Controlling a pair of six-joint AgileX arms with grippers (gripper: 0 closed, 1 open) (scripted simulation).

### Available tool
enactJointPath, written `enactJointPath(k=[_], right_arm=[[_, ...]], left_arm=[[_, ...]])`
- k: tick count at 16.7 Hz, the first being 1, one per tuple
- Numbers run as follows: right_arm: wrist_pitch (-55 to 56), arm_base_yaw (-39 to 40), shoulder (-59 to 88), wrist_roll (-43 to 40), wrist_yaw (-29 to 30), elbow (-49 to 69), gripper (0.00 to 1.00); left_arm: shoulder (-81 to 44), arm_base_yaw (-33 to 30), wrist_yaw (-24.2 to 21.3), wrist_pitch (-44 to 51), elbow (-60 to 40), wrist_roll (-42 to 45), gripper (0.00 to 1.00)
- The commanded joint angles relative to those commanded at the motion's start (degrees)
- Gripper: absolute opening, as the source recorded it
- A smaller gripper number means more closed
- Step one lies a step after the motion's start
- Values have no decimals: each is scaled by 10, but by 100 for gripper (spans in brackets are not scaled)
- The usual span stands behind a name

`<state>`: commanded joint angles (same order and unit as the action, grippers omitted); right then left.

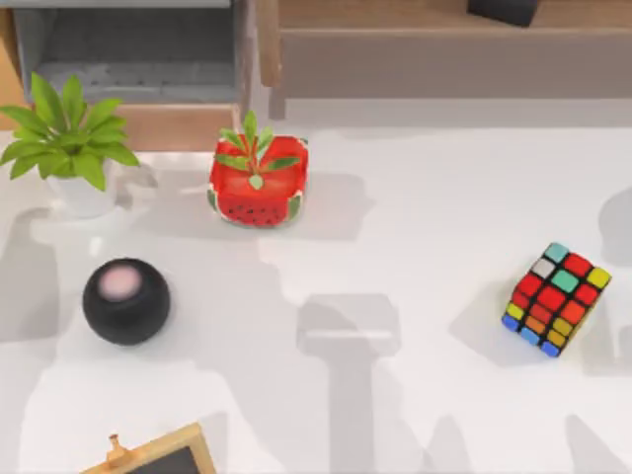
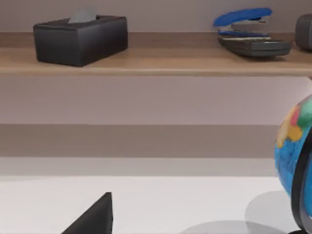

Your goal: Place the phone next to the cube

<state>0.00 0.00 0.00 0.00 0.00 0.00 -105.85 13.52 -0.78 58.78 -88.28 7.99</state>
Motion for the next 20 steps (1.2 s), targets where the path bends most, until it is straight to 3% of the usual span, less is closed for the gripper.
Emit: enactJointPath(k=[11, 16, 20], right_arm=[[0, 0, 0, 0, 0, 0, 100], [0, 0, 0, 0, 0, 0, 100], [0, 0, 0, 0, 0, 0, 100]], left_arm=[[-127, -360, 8, 178, -295, -438, 0], [-235, -514, 14, 205, -377, -532, 0], [-309, -599, 18, 208, -412, -556, 0]])
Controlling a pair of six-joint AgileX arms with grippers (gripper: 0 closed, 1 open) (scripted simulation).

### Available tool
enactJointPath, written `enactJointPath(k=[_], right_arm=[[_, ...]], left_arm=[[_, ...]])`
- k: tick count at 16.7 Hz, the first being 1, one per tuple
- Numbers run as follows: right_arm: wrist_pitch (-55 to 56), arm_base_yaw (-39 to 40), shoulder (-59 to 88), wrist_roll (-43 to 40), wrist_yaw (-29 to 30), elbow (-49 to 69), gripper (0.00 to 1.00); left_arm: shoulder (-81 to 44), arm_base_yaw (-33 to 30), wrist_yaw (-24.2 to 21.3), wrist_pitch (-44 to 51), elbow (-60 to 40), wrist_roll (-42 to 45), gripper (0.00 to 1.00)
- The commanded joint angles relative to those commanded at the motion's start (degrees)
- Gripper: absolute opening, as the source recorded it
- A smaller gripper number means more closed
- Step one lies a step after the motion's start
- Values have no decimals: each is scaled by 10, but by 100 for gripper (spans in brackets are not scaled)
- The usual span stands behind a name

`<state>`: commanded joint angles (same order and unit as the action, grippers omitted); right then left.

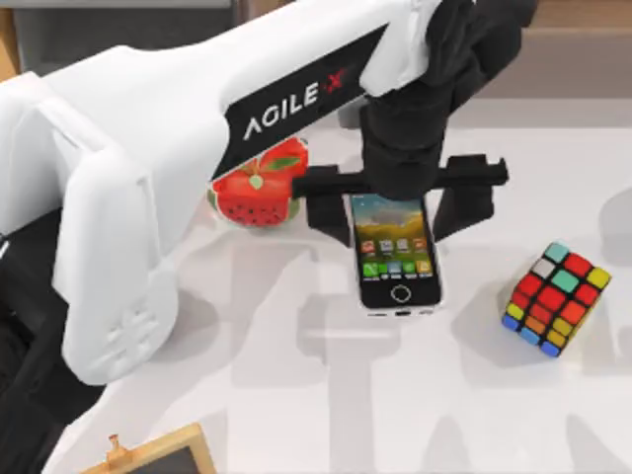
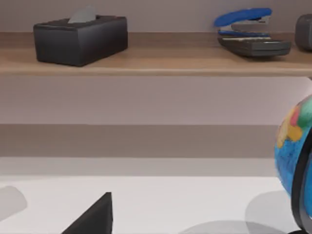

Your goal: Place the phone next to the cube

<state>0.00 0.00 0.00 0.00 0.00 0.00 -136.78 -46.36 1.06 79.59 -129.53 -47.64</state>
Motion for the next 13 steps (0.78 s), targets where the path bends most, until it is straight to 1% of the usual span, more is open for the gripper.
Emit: enactJointPath(k=[2, 4, 13], right_arm=[[0, 0, 0, 0, 0, 0, 100], [0, 0, 0, 0, 0, 0, 100], [0, 0, 0, 0, 0, 0, 100]], left_arm=[[-21, -23, 2, -3, -5, -1, 0], [-28, -31, 2, -5, -6, 0, 0], [-31, -29, 0, -10, -2, 1, 0]])
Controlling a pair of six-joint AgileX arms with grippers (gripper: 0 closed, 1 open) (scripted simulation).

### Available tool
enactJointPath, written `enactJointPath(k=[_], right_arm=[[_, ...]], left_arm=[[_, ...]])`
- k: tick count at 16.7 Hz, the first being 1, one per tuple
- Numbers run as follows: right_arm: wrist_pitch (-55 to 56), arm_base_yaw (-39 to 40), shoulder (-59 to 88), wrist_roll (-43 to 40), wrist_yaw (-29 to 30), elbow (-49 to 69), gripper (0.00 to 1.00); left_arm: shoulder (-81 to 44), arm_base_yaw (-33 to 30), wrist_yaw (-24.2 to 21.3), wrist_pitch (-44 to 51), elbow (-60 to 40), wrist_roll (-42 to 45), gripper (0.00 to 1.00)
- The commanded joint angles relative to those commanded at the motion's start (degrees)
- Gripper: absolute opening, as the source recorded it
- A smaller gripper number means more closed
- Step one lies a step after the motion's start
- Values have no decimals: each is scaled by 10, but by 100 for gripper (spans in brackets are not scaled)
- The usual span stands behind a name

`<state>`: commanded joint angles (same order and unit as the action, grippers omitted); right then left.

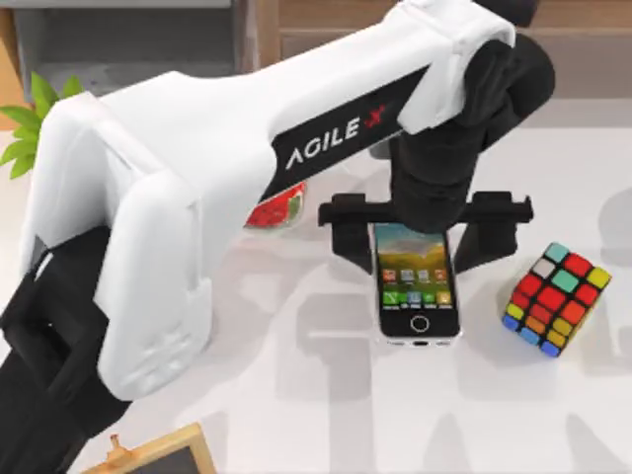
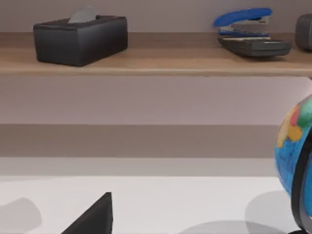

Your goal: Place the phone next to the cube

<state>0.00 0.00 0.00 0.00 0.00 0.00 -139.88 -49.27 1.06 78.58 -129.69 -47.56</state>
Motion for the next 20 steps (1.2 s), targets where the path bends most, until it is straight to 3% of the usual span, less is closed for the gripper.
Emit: enactJointPath(k=[11, 20], right_arm=[[0, 0, 0, 0, 0, 0, 100], [0, 0, 0, 0, 0, 0, 100]], left_arm=[[-2, -3, -43, -58, 65, -1, 0], [-3, -1, 2, -116, 110, 1, 0]])
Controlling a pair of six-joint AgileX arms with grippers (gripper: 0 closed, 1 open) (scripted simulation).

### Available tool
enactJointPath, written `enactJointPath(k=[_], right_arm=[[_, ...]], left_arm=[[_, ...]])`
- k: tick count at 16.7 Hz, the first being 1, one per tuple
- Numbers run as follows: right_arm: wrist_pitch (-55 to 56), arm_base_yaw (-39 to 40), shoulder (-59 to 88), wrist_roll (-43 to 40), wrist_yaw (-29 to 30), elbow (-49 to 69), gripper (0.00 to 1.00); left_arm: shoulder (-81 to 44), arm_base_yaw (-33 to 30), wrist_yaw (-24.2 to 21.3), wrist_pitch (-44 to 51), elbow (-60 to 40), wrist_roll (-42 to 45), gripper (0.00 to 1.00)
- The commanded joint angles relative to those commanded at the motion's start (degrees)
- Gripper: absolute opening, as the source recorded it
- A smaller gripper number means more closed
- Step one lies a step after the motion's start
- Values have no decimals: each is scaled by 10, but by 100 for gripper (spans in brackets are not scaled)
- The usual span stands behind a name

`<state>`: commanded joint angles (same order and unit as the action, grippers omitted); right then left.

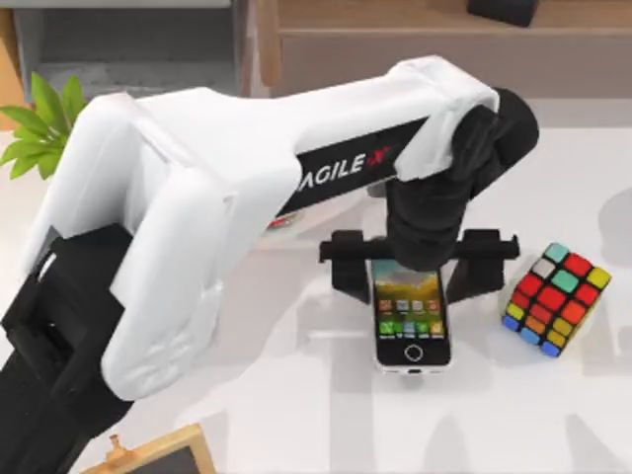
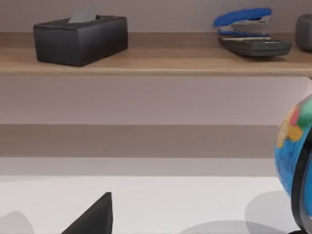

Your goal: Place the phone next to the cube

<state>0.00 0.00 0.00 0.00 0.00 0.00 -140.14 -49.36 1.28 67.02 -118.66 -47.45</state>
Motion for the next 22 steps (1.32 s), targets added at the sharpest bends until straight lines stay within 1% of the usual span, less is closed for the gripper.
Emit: enactJointPath(k=[3, 16, 17, 22], right_arm=[[0, 0, 0, 0, 0, 0, 100], [0, 0, 0, 0, 0, 0, 100], [0, 0, 0, 0, 0, 0, 100], [0, 0, 0, 0, 0, 0, 100]], left_arm=[[0, 0, 0, 0, 0, 0, 0], [0, 0, 0, 0, 0, 0, 98], [0, 0, 0, 0, 0, 0, 100], [0, 0, 0, 0, 0, 0, 100]])
